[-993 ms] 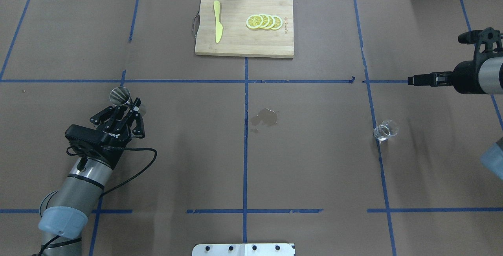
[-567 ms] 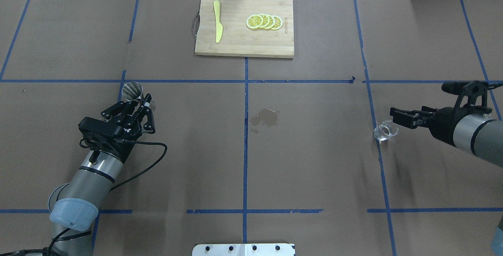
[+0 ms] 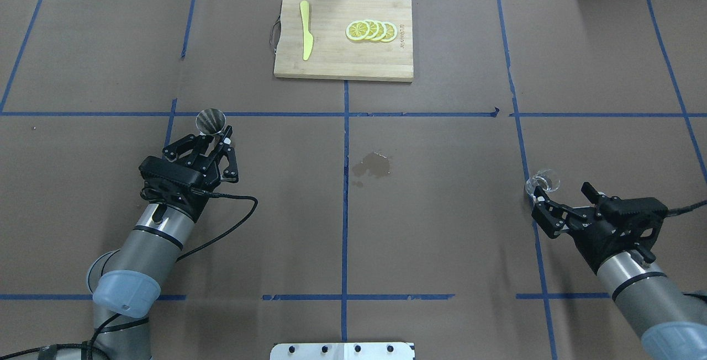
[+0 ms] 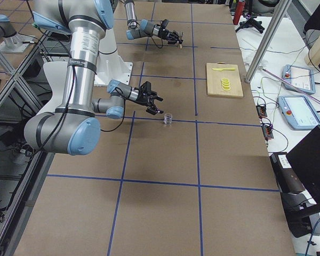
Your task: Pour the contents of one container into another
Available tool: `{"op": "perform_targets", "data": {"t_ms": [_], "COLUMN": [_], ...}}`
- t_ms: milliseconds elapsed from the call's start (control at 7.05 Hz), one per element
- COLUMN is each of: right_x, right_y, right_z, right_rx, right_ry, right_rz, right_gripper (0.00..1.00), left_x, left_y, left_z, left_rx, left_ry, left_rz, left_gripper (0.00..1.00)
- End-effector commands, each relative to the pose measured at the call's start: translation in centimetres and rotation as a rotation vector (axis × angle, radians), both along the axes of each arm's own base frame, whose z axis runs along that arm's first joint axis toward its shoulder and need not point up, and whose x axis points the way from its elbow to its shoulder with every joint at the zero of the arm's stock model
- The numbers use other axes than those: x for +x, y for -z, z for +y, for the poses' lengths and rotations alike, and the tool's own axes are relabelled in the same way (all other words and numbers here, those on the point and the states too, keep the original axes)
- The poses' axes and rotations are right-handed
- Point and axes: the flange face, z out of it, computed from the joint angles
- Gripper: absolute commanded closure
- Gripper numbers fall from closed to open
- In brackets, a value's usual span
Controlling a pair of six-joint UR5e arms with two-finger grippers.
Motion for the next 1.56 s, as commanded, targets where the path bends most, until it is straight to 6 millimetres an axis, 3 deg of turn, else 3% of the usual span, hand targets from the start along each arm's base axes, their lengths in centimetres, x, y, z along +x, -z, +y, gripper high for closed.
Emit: {"op": "perform_targets", "data": {"t_ms": [0, 142, 284, 851, 993, 1418], "right_x": [-1.7, -4.5, -5.3, -5.6, -7.2, -7.8], "right_y": [-4.5, -6.2, -6.4, -6.8, -6.0, -7.6], "right_z": [1.5, 1.4, 1.5, 0.7, -0.2, -1.2], "right_rx": [0.077, 0.070, 0.070, 0.062, 0.057, 0.057], "right_ry": [-0.097, -0.110, -0.109, -0.119, -0.132, -0.153], "right_rz": [0.031, 0.020, 0.023, 0.030, 0.012, 0.041], "right_gripper": [0.01, 0.02, 0.02, 0.03, 0.03, 0.06], "left_x": [0.3, 0.5, 0.6, 0.7, 0.8, 0.8], "left_y": [0.4, 0.2, -0.2, -0.3, -0.4, -0.3], "left_z": [-0.1, -0.1, -0.2, -0.2, -0.1, -0.2], "left_rx": [-0.001, 0.000, -0.001, -0.002, -0.003, -0.002], "left_ry": [-0.008, -0.008, -0.008, -0.006, -0.008, -0.006], "left_rz": [0.008, -0.011, -0.022, -0.025, -0.028, -0.025], "left_gripper": [1.00, 1.00, 1.00, 1.00, 1.00, 1.00]}}
